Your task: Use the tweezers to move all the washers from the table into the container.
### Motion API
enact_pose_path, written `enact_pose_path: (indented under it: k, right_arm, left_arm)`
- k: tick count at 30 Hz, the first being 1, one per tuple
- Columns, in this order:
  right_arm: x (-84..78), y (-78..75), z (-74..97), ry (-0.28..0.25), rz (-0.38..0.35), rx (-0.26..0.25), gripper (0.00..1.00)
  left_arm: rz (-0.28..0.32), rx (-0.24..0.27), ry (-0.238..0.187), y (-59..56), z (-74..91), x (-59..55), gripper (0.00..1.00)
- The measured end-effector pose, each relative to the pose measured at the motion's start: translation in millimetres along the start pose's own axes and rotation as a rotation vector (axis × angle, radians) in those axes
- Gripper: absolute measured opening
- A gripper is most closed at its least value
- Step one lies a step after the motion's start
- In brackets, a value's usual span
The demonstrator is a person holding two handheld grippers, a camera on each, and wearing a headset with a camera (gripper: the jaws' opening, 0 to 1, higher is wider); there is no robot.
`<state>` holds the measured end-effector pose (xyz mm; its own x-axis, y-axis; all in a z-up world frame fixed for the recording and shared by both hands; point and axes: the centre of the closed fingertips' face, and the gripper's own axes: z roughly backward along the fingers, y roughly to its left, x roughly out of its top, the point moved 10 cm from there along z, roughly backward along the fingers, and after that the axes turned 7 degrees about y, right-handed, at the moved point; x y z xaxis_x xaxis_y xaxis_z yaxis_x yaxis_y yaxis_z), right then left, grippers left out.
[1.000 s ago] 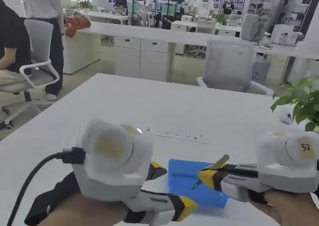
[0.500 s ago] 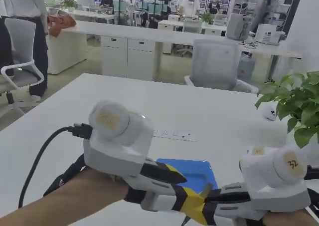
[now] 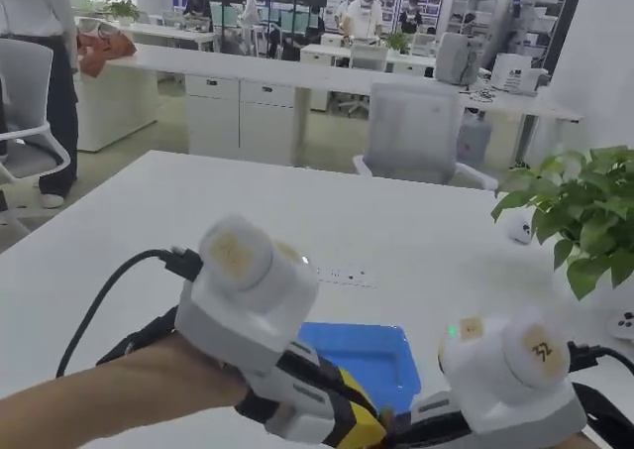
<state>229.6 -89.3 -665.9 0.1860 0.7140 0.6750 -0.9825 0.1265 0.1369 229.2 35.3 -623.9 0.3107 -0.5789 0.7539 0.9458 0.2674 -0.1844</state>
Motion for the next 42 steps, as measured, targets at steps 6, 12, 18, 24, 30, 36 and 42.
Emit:
enact_pose_path:
  k: [6,12,18,24,30,36,42]
  right_arm:
    - [-3.3,0.8,-3.0,0.028,0.006,0.027,0.03]
    - [-4.1,-1.5,-6.0,0.04,0.005,0.042,0.03]
    - [-8.7,-6.9,-12.0,0.057,-0.007,0.037,0.04]
    - [-16.2,-17.7,-19.7,0.112,-0.008,-0.004,0.04]
    - [-30.4,-30.4,-27.1,0.167,-0.024,-0.045,0.05]
    - [-51.6,-45.7,-35.9,0.217,-0.076,-0.079,0.06]
    - [-66.0,-54.4,-49.4,0.304,-0.045,-0.146,0.06]
  left_arm:
    - [-0.047,-0.045,0.018,1.7,-4.8,4.3,0.02]
    - [-0.107,-0.066,0.063,3.1,-6.0,5.1,0.0]
    - [-0.15,-0.063,0.09,6.2,-9.8,-0.2,0.0]
    - [-0.176,-0.007,0.109,14.0,-18.9,-8.8,0.0]
    - [-0.213,0.029,0.118,21.2,-33.1,-23.4,0.0]
    - [-0.303,0.066,0.179,30.5,-58.0,-37.3,0.0]
    - [-0.35,0.086,0.232,41.0,-79.9,-50.8,0.0]
